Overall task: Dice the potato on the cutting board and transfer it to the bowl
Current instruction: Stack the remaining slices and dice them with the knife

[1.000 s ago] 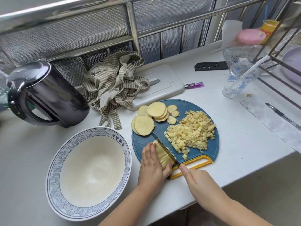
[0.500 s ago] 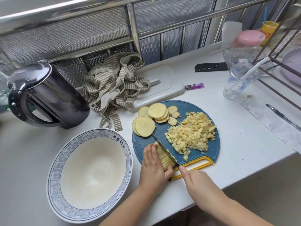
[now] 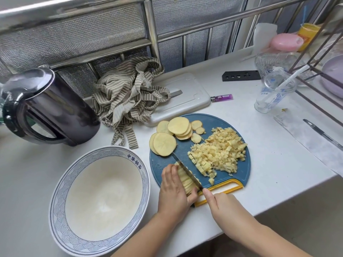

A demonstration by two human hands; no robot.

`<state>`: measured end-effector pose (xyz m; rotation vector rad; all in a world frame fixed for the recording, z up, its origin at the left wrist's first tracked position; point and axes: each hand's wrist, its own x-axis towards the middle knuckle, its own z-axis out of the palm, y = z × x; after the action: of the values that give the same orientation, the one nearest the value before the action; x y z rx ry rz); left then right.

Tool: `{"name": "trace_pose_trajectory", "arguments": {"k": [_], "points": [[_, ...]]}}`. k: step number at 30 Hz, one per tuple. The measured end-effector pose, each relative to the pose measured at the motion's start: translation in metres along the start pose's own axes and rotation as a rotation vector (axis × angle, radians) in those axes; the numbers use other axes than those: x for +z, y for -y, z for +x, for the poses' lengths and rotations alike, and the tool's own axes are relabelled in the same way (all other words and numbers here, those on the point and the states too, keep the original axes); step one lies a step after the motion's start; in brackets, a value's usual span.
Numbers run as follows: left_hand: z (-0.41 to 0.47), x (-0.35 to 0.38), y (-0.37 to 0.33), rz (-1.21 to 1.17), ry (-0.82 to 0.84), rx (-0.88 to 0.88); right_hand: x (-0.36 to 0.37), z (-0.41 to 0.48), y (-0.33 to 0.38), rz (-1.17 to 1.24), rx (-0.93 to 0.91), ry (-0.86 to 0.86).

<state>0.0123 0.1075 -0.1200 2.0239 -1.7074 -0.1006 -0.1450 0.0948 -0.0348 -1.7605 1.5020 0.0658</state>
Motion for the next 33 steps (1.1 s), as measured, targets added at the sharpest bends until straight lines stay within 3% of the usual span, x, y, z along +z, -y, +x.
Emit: {"name": "trace_pose_trajectory", "arguments": {"k": [25,28,33], "points": [[0.002,0.001,-0.003,-0.013,0.034,-0.027,0.014,0.007,0.003,-0.029,0.057,-0.11],[0.002,0.003,-0.001,-0.001,0.028,-0.024,0.009,0.007,0.004,0.139,0.102,-0.077],[0.002,0.0,-0.002,0.01,0.035,-0.029,0.004,0.002,0.002,0.648,0.24,-0.011]]}}
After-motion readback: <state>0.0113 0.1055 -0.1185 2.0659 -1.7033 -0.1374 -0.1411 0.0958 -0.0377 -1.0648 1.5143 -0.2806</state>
